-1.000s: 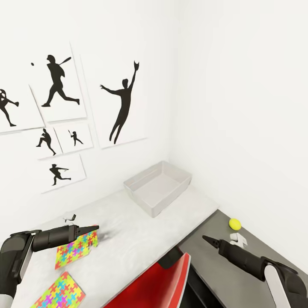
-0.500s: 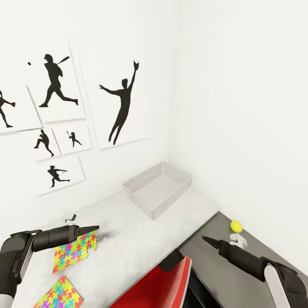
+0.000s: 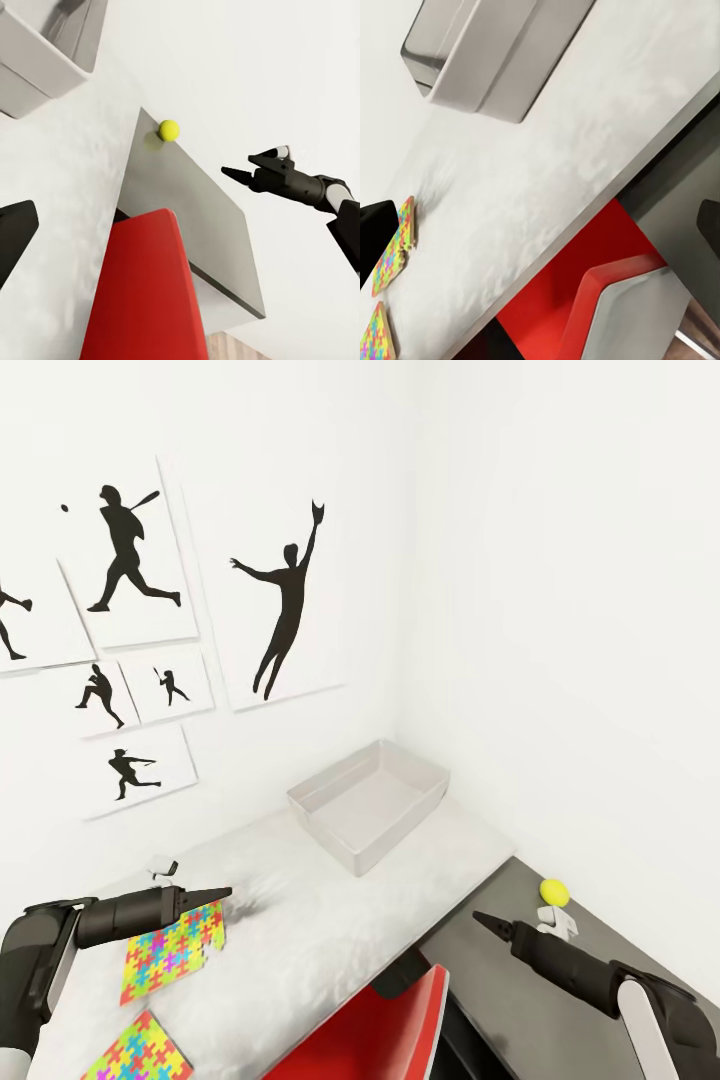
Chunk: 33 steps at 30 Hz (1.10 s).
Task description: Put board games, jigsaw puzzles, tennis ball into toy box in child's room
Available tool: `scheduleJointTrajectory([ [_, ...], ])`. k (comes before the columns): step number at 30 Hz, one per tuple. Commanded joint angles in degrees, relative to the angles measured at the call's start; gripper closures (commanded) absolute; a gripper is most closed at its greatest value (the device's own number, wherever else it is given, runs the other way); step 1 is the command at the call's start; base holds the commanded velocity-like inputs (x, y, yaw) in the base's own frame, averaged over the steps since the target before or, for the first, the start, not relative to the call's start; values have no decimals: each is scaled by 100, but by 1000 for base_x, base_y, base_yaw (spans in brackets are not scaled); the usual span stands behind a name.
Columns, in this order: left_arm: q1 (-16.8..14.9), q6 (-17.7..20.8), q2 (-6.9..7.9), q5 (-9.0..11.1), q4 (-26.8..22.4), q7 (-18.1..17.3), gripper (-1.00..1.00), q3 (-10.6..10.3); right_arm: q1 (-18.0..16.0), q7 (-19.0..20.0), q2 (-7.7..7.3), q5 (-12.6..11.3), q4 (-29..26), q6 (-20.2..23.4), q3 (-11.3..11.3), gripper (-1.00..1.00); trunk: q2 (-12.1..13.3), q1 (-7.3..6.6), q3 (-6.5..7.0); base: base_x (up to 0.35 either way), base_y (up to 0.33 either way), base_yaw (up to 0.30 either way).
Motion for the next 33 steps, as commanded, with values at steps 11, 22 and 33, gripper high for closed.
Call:
scheduleJointTrajectory([
  [11,-5,61,-1,-35,-3,-39,-100,1,-6,21,1,3,-2,41,-9,-100,-10,3,-11,0,0,0],
  [22,-5,56,-1,-35,-3,-32,-100,0,-6,26,1,11,-2,41,-9,-100,-10,3,-11,0,0,0],
  [33,-5,53,-17,-45,9,-7,-100,-13,-6,17,49,20,-32,32,9,-100,-10,3,-11,0,0,0],
])
